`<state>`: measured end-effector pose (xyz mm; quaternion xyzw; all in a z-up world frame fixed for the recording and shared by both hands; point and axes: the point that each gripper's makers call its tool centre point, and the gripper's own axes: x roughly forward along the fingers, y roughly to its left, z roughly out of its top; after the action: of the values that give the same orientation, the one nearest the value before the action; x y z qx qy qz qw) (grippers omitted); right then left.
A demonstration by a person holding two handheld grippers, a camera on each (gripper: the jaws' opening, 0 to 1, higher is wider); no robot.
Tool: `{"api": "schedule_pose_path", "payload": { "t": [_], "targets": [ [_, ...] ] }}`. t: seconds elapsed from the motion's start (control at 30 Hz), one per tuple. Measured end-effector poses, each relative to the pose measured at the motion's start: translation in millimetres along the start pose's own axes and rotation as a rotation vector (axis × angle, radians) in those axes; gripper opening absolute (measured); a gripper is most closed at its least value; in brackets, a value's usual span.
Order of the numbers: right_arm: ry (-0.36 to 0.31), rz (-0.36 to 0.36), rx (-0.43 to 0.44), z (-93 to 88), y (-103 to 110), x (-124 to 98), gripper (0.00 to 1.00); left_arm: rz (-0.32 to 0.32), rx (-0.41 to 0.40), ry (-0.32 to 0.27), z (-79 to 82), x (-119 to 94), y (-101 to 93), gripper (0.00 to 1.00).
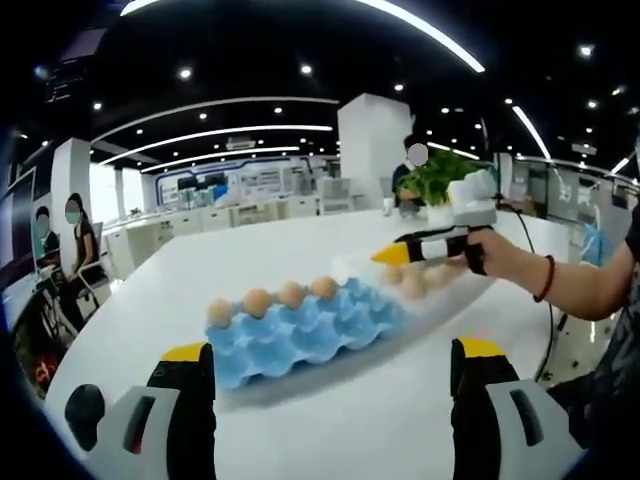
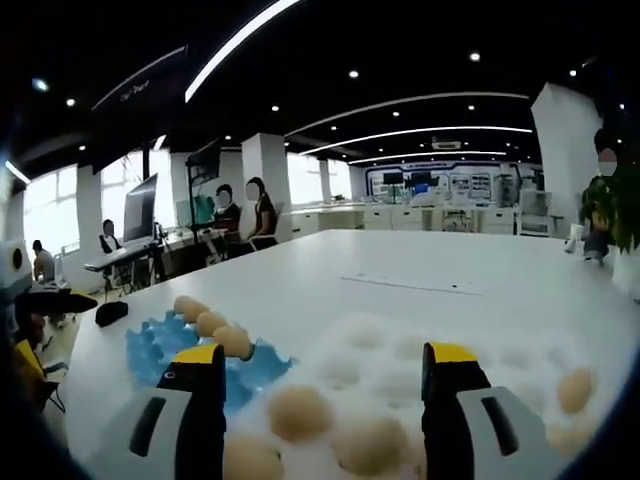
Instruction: Place the egg into an empty slot of the egg tray after lifting it from the table, then release the egg inside the slot.
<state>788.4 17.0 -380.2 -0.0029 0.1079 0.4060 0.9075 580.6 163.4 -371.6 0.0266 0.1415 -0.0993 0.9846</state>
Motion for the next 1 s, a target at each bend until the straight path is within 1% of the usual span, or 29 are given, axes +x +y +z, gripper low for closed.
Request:
{"api": "schedule_pose_path", "payload": {
  "t": [0.07,0.37,0.6,0.87,1.0],
  "targets": [
    [-0.005,-0.038,-0.031,1.2,-8.7,-8.1,0.83,-0.001,-0.001,-0.002,0.5,0.5,-0.7,1.0],
    [0.004,-0.065,-0.033,0.2,-30.0,-17.8,0.83,-0.006,0.004,0.002,-0.2,3.1,-5.3,1.0],
    [0.017,-0.09,-0.007,-6.8,-46.5,-24.9,0.82,-0.004,0.002,0.007,-1.7,3.9,-5.2,1.0],
    [0.012,-0.12,0.015,-8.7,-64.1,-34.1,0.81,-0.002,0.001,0.007,-1.4,4.3,-4.0,1.0],
    [0.009,-0.146,0.02,-8.9,-77.9,-41.8,0.8,-0.005,0.001,0.002,-0.1,4.6,-4.1,1.0]
  ]
}}
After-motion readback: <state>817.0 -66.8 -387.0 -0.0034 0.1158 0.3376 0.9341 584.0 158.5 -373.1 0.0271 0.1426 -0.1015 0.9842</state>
